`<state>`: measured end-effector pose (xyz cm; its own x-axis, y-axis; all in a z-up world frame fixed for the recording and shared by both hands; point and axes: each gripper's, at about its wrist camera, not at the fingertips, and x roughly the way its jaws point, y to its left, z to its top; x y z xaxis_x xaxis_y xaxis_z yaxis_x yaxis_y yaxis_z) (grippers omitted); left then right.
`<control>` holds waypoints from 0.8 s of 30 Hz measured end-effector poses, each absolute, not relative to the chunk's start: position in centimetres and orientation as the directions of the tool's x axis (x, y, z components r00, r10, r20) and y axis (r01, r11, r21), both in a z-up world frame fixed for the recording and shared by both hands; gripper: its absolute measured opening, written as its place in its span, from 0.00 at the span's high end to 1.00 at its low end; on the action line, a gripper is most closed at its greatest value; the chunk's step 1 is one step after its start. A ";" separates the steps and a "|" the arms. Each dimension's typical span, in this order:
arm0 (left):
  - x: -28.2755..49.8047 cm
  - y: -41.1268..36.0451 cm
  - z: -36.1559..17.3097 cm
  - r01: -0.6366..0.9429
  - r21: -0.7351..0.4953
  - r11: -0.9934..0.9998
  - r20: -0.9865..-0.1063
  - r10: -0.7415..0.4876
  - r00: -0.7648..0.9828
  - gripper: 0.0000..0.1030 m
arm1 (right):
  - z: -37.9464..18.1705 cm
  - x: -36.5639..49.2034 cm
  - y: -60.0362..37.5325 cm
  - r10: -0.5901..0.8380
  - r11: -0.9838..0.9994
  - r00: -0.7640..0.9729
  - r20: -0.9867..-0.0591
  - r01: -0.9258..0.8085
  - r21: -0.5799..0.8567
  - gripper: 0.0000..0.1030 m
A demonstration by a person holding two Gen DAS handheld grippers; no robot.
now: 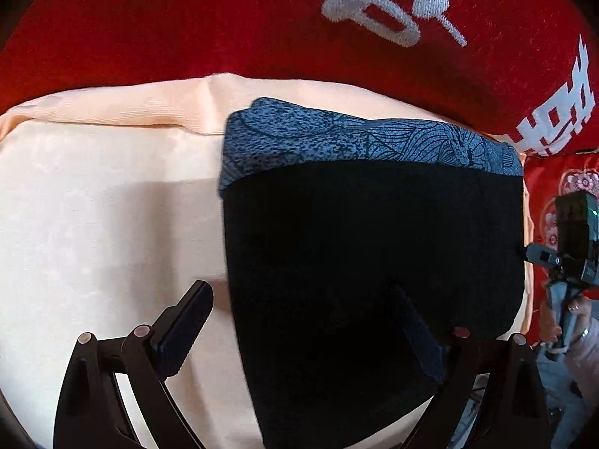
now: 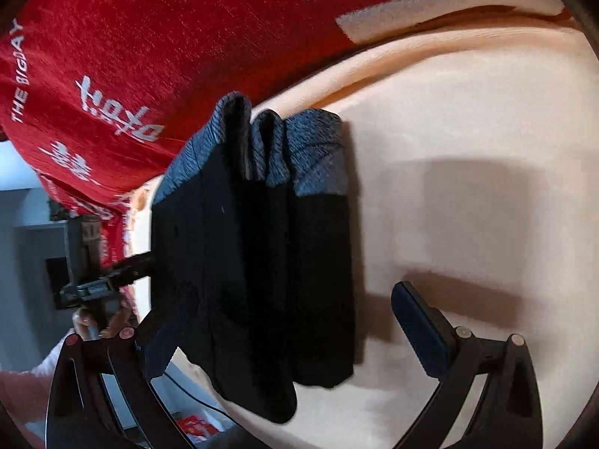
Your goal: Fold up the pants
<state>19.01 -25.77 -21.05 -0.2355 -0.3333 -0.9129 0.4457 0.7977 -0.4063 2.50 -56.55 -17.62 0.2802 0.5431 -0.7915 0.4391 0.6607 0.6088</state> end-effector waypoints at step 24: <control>17.6 -26.8 -18.2 0.475 -0.426 0.770 -0.900 -0.412 -0.141 0.44 | -18.1 4.7 -55.8 0.647 0.572 0.284 -0.708 0.433 0.696 0.56</control>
<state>17.56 -26.82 -18.22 -0.1406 -0.4118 -0.9004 0.4751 0.7698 -0.4263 4.69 -55.79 -18.07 0.2840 0.6466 -0.7080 0.4332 0.5722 0.6964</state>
